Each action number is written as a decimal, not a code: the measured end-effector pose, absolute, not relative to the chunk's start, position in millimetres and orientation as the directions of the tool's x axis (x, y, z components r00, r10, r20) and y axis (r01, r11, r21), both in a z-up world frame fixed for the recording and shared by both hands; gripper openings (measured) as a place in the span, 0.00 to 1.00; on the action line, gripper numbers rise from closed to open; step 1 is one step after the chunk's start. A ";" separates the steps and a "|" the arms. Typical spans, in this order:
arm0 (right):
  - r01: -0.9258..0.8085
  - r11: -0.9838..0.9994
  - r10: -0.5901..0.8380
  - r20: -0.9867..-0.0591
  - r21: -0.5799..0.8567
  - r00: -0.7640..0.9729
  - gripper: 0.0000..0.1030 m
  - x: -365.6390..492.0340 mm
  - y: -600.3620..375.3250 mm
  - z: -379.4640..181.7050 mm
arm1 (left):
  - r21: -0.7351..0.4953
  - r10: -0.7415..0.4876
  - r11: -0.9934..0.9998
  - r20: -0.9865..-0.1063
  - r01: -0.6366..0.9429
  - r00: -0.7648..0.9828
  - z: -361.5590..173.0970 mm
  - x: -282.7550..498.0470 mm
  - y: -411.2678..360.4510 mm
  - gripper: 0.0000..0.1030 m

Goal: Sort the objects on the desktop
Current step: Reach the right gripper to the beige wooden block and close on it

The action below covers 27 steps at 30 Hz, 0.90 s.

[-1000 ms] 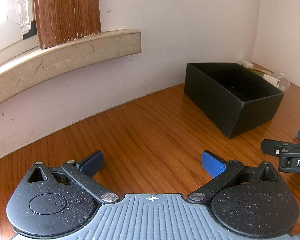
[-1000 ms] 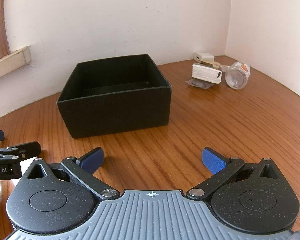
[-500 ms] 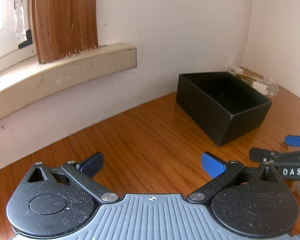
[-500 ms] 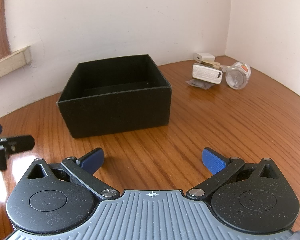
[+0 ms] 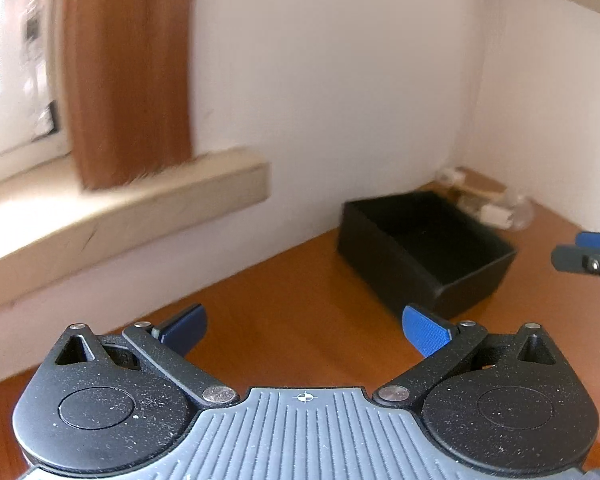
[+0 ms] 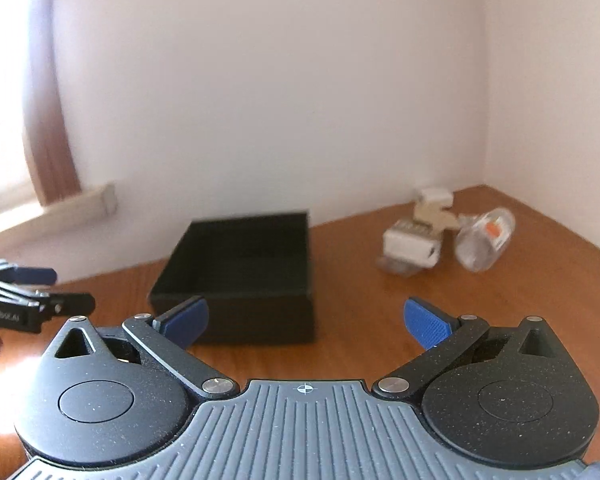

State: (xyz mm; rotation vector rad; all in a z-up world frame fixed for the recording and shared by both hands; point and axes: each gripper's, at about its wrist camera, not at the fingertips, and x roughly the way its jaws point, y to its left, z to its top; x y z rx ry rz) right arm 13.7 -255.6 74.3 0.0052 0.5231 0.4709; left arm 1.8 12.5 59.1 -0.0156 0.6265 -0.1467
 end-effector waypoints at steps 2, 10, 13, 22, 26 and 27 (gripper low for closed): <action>-0.437 0.888 0.449 -0.482 0.145 0.752 1.00 23.5 -271.8 86.9 | -0.036 -0.163 0.984 -0.569 0.174 0.806 70.6 6.0 2.2 1.00; -0.454 0.875 0.480 -0.414 0.168 0.773 0.91 76.3 -321.1 118.6 | -0.083 -0.252 0.966 -0.519 0.245 0.817 103.0 28.6 -28.3 1.00; -0.470 0.864 0.499 -0.440 0.181 0.746 0.74 105.6 -327.1 120.8 | -0.088 -0.280 0.958 -0.510 0.274 0.813 103.7 35.0 -29.3 1.00; -0.417 0.878 0.472 -0.563 0.234 0.678 0.29 206.0 -318.7 91.9 | -0.142 -0.334 0.942 -0.492 0.305 0.804 87.1 43.4 -17.5 1.00; -0.351 0.893 0.448 -0.621 0.281 0.643 0.28 249.1 -318.3 70.3 | -0.162 -0.342 0.939 -0.502 0.302 0.794 76.2 48.3 -11.3 1.00; -0.335 0.896 0.443 -0.634 0.291 0.634 0.29 257.5 -317.8 65.1 | -0.166 -0.344 0.939 -0.502 0.302 0.793 74.5 49.1 -10.0 1.00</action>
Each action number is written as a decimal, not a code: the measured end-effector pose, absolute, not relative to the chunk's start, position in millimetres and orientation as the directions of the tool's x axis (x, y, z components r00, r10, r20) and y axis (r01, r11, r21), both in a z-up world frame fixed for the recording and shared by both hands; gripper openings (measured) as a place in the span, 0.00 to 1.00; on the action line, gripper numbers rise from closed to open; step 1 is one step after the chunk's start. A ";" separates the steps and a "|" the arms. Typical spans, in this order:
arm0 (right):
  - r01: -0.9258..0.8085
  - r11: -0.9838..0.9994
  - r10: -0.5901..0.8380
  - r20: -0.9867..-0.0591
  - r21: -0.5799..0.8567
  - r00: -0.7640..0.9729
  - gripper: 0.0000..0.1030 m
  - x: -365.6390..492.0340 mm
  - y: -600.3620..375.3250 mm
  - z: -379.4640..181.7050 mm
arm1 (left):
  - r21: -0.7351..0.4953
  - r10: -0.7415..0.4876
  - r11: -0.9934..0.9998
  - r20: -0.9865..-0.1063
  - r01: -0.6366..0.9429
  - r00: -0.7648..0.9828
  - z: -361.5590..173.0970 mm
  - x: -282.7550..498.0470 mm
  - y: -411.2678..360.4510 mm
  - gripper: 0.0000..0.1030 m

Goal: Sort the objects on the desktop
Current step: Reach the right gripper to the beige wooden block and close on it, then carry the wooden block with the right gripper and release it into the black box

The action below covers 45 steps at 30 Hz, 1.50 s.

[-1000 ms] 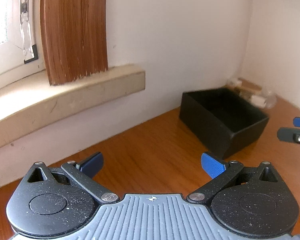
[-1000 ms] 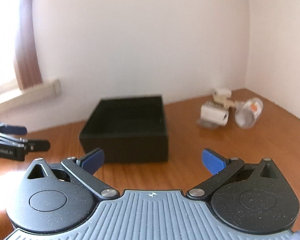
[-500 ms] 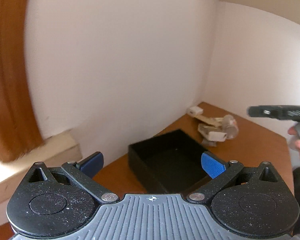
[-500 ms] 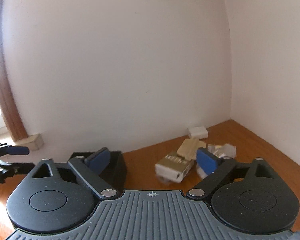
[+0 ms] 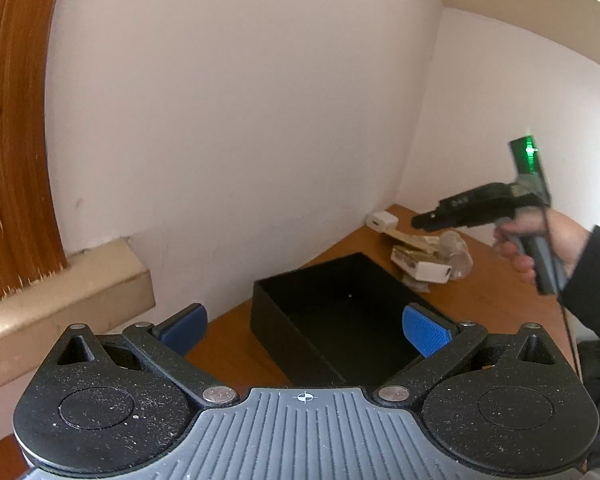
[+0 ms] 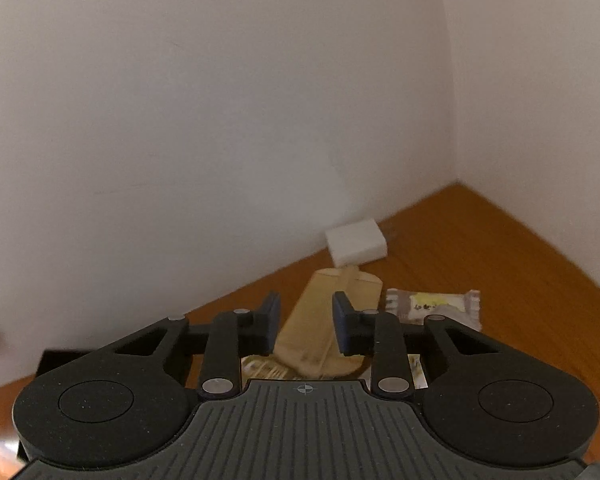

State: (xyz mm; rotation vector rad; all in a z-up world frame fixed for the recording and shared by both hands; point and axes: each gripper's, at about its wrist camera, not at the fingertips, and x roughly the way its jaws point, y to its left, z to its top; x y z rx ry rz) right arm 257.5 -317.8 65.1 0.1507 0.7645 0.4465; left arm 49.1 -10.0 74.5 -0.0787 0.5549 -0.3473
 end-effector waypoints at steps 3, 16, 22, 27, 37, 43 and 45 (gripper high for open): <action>-0.302 0.912 0.408 -0.667 0.276 0.623 0.30 271.2 -311.9 55.7 | -0.156 -0.343 0.939 -0.517 0.308 0.784 70.0 52.2 -10.0 1.00; -0.314 0.929 0.353 -0.731 0.198 0.584 0.13 290.3 -297.9 43.0 | -0.154 -0.343 0.938 -0.521 0.309 0.782 68.1 51.1 -6.6 1.00; -0.361 0.922 0.349 -0.713 0.143 0.608 0.11 276.4 -296.2 53.0 | -0.150 -0.329 0.944 -0.519 0.295 0.789 70.0 47.5 -2.8 1.00; -0.402 0.909 0.359 -0.694 0.109 0.624 0.11 253.9 -301.2 81.3 | -0.140 -0.328 0.944 -0.524 0.300 0.786 70.1 33.0 1.4 1.00; -0.490 0.870 0.309 -0.705 -0.063 0.639 0.11 172.5 -316.0 103.0 | -0.115 -0.316 0.945 -0.556 0.306 0.769 56.0 16.8 15.9 1.00; -0.516 0.837 0.236 -0.733 -0.179 0.638 0.11 130.7 -313.0 91.1 | -0.157 -0.375 0.925 -0.521 0.346 0.767 63.2 5.4 16.7 1.00; -0.527 0.822 0.214 -0.741 -0.215 0.636 0.11 122.2 -315.8 84.8 | -0.162 -0.388 0.920 -0.512 0.358 0.766 67.3 3.0 16.8 1.00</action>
